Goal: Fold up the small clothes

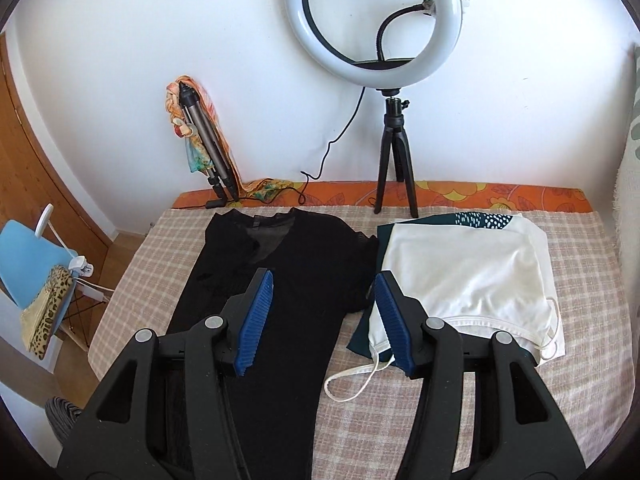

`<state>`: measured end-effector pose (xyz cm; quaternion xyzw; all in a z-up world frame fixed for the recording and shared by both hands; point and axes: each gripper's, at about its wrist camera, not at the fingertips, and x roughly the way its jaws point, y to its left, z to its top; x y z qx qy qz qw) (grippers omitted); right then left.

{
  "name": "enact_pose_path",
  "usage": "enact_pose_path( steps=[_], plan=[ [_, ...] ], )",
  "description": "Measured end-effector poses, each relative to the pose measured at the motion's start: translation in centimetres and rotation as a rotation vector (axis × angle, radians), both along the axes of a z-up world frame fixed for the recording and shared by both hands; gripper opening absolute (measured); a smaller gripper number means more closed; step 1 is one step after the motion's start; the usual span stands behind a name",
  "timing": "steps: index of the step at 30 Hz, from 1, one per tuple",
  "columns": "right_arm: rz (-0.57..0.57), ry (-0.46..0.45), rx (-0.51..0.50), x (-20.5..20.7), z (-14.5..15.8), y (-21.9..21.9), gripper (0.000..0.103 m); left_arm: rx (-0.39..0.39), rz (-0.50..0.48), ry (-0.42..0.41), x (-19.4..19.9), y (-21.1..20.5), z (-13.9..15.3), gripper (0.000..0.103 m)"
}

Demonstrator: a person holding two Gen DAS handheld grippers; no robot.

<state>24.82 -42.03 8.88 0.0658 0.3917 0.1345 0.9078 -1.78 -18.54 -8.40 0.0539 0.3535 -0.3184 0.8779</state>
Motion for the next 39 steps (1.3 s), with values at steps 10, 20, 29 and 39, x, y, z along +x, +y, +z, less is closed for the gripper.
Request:
enact_pose_path(
  steps=[10, 20, 29, 39],
  plan=[
    [-0.103, 0.045, 0.022, -3.4, -2.1, -7.8, 0.059, 0.072, -0.194, -0.028, 0.1, -7.1, -1.2, 0.052],
    [-0.076, 0.091, 0.105, -3.7, -4.4, -10.8, 0.061, 0.186, -0.204, -0.101, 0.7, -10.7, -3.0, 0.051],
    [0.013, 0.181, 0.201, -0.4, -8.9, -7.4, 0.061, 0.038, -0.163, 0.003, 3.4, -9.3, -2.8, 0.003],
    [0.096, 0.346, 0.281, 5.2, -16.2, -0.1, 0.05, -0.14, 0.002, 0.061, 5.6, -3.2, -0.6, 0.002]
  ],
)
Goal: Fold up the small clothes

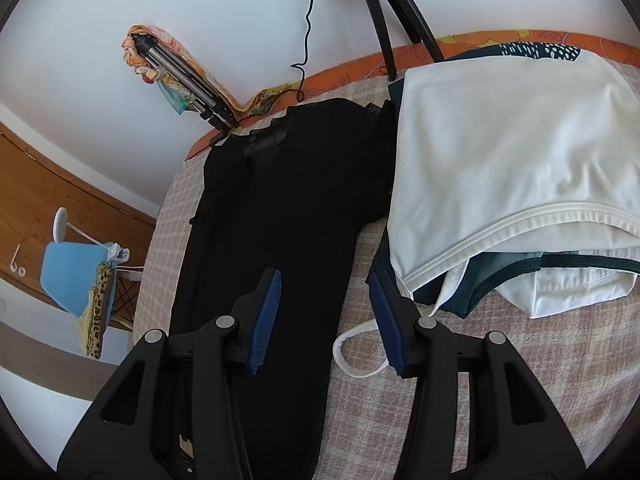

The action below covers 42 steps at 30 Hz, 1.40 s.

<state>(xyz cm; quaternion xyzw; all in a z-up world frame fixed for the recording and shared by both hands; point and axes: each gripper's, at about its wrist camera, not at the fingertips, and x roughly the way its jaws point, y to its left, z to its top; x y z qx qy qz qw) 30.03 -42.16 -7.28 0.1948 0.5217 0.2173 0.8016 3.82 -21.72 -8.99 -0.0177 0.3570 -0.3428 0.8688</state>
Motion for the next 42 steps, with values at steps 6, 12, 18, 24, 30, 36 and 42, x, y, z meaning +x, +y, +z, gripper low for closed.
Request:
enact_pose_path(
  steps=[6, 12, 18, 24, 30, 36, 42],
  plan=[
    [-0.125, 0.119, -0.008, 3.9, -3.7, 2.0, 0.05, -0.043, 0.035, 0.005, 0.1, 1.3, 0.7, 0.002],
    [-0.219, 0.146, -0.062, 6.7, -5.4, 2.9, 0.05, -0.07, 0.02, 0.001, -0.3, 1.5, 1.0, 0.002],
    [-0.283, 0.13, -0.084, 7.9, -5.7, 3.2, 0.05, -0.094, 0.023, 0.022, -0.5, 2.2, 0.4, 0.002],
    [-0.251, 0.1, -0.117, 8.4, -5.0, 4.4, 0.007, -0.11, 0.045, 0.037, -0.5, 3.2, 0.0, 0.002],
    [-0.198, 0.064, -0.144, 7.9, -3.3, 6.2, 0.007, -0.094, 0.035, -0.007, -1.8, 4.0, 0.0, 0.002],
    [-0.118, 0.013, -0.226, 7.5, -1.0, 9.6, 0.007, -0.128, 0.098, 0.039, -1.9, 6.5, -0.5, 0.002],
    [-0.004, -0.056, -0.355, 7.5, 1.1, 15.2, 0.007, -0.171, 0.154, 0.064, -2.4, 9.4, -0.7, 0.002]
  ],
)
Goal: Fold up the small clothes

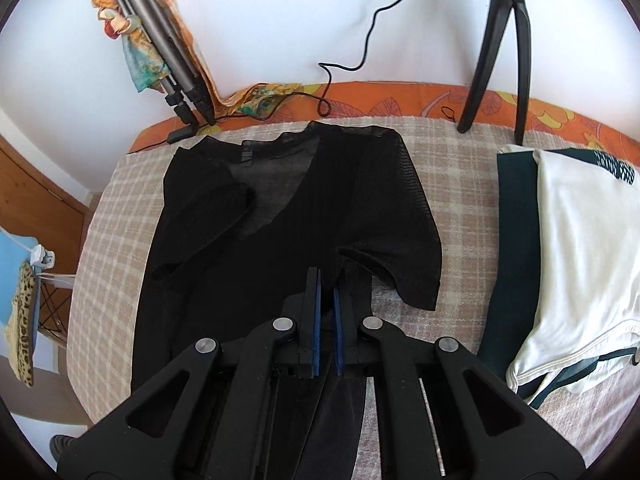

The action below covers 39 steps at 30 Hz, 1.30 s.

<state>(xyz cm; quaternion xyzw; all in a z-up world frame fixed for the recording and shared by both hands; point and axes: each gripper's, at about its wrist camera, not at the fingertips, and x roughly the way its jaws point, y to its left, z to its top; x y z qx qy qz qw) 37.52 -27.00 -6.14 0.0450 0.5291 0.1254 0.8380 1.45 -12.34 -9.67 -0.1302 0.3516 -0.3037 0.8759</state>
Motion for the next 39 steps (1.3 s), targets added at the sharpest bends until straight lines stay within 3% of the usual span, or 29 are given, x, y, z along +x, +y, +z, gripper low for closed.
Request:
enact_pose_path(
  steps=[5, 12, 14, 15, 16, 18, 24, 29, 35, 37, 39],
  plan=[
    [0.093, -0.002, -0.078, 0.1, -0.2, 5.3, 0.007, -0.021, 0.023, 0.043, -0.4, 1.1, -0.9, 0.002],
    [0.151, 0.038, -0.137, 0.7, -3.4, 10.7, 0.007, -0.015, 0.046, 0.062, -0.5, 2.6, -1.6, 0.002],
    [0.171, 0.073, -0.106, 1.0, -4.1, 11.1, 0.011, -0.016, 0.029, 0.078, -0.4, 2.9, -1.6, 0.002],
    [0.174, 0.094, -0.097, 1.0, -4.3, 11.1, 0.02, -0.006, 0.023, 0.088, -0.5, 3.0, -1.6, 0.003],
    [0.173, 0.101, -0.083, 0.9, -4.1, 10.9, 0.032, 0.007, 0.019, 0.099, -0.6, 3.2, -1.5, 0.009],
    [0.186, 0.082, -0.038, 0.1, -2.9, 10.2, 0.045, 0.027, 0.0, 0.115, -0.7, 3.4, -1.3, 0.016],
    [0.168, -0.003, 0.11, -4.0, 3.3, 4.7, 0.046, 0.071, -0.044, 0.059, -2.4, 5.1, 0.3, 0.018],
    [0.139, -0.064, 0.177, -10.7, 7.0, -1.4, 0.046, 0.08, -0.041, 0.034, -3.0, 7.2, 1.3, 0.018],
    [0.09, -0.073, 0.184, -20.3, 5.6, -5.9, 0.046, 0.145, -0.003, -0.004, -3.0, 8.9, 2.1, 0.02],
    [0.081, -0.038, 0.186, -22.9, 3.7, -6.2, 0.046, 0.163, 0.024, 0.009, -2.7, 9.8, 2.0, 0.043],
    [0.082, 0.003, 0.194, -25.1, 1.4, -6.5, 0.046, 0.186, 0.049, 0.024, -2.3, 10.9, 1.8, 0.048]
  ],
)
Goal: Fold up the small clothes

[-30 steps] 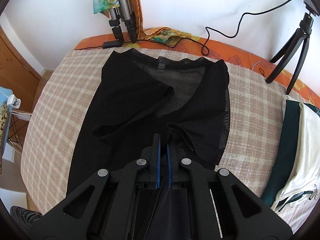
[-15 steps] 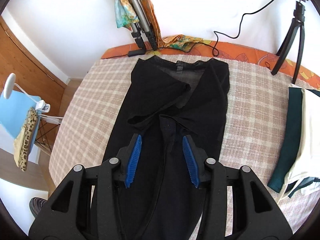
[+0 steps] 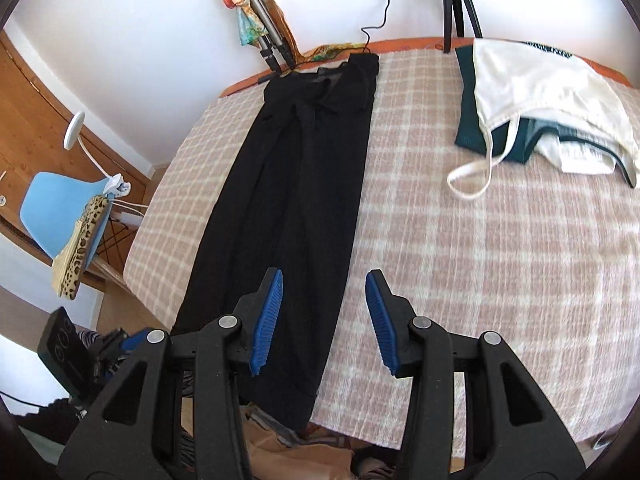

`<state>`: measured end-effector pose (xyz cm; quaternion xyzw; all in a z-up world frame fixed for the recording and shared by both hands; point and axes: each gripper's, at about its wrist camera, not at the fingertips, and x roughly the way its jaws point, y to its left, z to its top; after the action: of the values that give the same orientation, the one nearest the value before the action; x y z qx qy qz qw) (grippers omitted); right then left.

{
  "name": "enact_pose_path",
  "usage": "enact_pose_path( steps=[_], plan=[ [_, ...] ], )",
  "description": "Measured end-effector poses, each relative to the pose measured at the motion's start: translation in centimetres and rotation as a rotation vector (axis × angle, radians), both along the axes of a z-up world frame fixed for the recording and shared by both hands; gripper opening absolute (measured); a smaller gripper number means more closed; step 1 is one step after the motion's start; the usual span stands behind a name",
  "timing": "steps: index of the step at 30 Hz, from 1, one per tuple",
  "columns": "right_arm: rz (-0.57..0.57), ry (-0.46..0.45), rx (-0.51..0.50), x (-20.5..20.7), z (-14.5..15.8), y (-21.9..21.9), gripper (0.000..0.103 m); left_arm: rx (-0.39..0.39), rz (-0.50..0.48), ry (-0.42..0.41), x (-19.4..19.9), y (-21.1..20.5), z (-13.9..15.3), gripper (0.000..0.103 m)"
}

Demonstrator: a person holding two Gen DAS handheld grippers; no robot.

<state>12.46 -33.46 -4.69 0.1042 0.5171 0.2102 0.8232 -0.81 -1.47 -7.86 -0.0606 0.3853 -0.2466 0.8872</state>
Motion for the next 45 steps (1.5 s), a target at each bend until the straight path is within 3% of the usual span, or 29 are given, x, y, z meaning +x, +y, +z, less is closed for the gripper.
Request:
enact_pose_path(
  steps=[5, 8, 17, 18, 19, 22, 29, 34, 35, 37, 45],
  plan=[
    [0.026, 0.099, -0.008, -3.0, -5.4, 0.4, 0.046, 0.017, 0.016, 0.103, 1.3, 1.9, -1.6, 0.048],
    [0.079, 0.144, 0.006, -3.7, -6.6, 1.1, 0.046, -0.053, 0.036, 0.187, 1.9, 3.3, -2.8, 0.048],
    [0.16, 0.178, 0.007, -5.2, -8.2, 2.6, 0.046, -0.276, 0.096, 0.315, 3.3, 6.6, -3.8, 0.045],
    [0.159, 0.172, 0.008, -5.3, -8.2, 2.6, 0.046, -0.293, 0.1, 0.338, 3.6, 6.6, -4.1, 0.041],
    [0.162, 0.171, 0.006, -5.3, -8.2, 2.6, 0.046, -0.303, 0.101, 0.361, 3.9, 6.5, -4.4, 0.031],
    [0.159, 0.169, 0.01, -5.4, -8.2, 2.6, 0.046, -0.295, 0.089, 0.414, 4.3, 5.8, -5.6, 0.011],
    [0.172, 0.167, 0.018, -5.6, -8.2, 2.7, 0.046, -0.317, 0.06, 0.444, 4.2, 5.0, -5.7, 0.009],
    [0.179, 0.175, 0.047, -5.6, -8.2, 2.5, 0.045, -0.276, 0.046, 0.425, 4.1, 4.8, -5.7, 0.004],
    [0.182, 0.169, 0.039, -5.6, -8.2, 2.6, 0.043, -0.274, 0.045, 0.421, 4.1, 4.7, -5.7, 0.004],
    [0.198, 0.185, 0.04, -5.6, -8.5, 3.1, 0.01, -0.257, 0.038, 0.403, 4.1, 4.4, -5.5, 0.003],
    [0.168, 0.162, 0.041, -5.8, -8.1, 2.4, 0.005, -0.21, 0.022, 0.342, 3.0, 5.0, -3.9, 0.003]
  ],
)
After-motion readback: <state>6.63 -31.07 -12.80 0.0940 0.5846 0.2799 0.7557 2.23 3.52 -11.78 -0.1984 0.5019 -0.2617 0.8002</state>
